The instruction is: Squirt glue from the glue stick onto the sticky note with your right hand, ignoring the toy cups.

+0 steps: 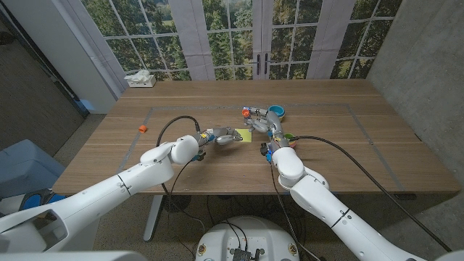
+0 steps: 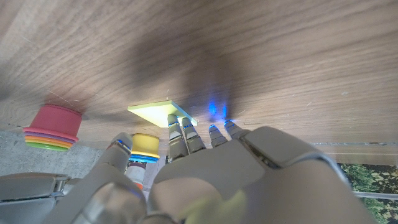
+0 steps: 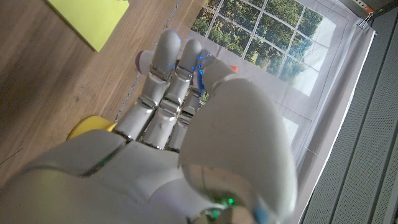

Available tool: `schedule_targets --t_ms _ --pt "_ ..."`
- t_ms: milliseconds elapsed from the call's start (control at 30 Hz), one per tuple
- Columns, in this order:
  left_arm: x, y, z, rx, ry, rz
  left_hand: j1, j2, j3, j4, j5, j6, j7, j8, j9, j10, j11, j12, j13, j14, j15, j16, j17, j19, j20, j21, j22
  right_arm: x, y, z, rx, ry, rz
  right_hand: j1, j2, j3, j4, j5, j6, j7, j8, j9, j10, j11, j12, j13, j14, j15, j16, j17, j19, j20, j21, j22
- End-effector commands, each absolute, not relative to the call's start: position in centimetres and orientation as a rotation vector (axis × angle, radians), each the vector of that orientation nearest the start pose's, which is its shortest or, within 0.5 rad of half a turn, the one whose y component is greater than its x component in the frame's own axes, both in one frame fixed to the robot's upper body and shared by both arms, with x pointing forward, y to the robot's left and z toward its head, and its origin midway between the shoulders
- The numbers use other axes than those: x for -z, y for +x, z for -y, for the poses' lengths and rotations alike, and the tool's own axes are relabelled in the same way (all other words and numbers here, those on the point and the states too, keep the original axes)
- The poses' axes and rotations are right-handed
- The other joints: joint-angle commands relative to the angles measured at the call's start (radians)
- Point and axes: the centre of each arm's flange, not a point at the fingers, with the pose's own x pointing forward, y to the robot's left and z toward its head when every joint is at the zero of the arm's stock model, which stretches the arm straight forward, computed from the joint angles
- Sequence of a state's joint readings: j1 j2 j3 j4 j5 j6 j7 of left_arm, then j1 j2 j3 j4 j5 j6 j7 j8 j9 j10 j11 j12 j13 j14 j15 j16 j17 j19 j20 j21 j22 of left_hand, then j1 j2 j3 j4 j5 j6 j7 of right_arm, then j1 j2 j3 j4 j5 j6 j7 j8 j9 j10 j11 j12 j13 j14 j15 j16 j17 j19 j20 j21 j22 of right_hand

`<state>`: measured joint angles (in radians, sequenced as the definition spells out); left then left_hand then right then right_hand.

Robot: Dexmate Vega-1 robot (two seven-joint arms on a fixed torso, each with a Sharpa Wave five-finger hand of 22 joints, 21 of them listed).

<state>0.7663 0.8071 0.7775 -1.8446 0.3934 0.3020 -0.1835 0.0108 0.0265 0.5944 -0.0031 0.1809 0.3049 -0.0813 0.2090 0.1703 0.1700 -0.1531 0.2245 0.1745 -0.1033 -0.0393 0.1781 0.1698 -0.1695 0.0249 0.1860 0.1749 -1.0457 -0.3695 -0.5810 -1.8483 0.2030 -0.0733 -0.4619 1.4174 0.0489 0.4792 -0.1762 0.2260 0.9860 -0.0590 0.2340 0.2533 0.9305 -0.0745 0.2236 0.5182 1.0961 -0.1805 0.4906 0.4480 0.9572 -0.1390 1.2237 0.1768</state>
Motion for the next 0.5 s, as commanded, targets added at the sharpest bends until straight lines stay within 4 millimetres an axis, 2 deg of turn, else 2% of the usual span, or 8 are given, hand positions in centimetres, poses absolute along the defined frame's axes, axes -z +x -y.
schedule_targets --t_ms 33,500 --pt "6.3 59.9 -16.3 0.343 1.386 0.390 -0.006 0.003 -0.003 0.001 0.004 0.024 0.008 -0.001 0.002 0.010 -0.001 -0.006 0.003 0.005 -0.016 0.007 0.002 -0.002 -0.001 0.007 0.002 5.7 56.5 9.0 -0.166 -0.096 0.514 -0.002 0.009 0.017 0.004 0.005 0.122 0.118 0.006 0.003 0.071 0.060 0.003 0.002 0.016 -0.036 -0.005 0.002 0.008 -0.089 -0.007 0.003" --pt "6.1 60.0 -16.3 0.342 1.389 0.385 -0.005 0.004 -0.005 0.001 0.005 0.031 0.009 -0.005 0.002 0.016 -0.002 -0.009 0.003 0.005 -0.016 0.007 0.002 -0.001 -0.001 0.008 0.002 5.9 58.1 8.8 -0.206 -0.063 0.440 -0.002 0.010 0.018 0.005 0.006 0.121 0.118 0.005 0.005 0.071 0.062 0.002 0.004 0.017 -0.035 -0.007 0.002 0.008 -0.090 -0.008 0.003"
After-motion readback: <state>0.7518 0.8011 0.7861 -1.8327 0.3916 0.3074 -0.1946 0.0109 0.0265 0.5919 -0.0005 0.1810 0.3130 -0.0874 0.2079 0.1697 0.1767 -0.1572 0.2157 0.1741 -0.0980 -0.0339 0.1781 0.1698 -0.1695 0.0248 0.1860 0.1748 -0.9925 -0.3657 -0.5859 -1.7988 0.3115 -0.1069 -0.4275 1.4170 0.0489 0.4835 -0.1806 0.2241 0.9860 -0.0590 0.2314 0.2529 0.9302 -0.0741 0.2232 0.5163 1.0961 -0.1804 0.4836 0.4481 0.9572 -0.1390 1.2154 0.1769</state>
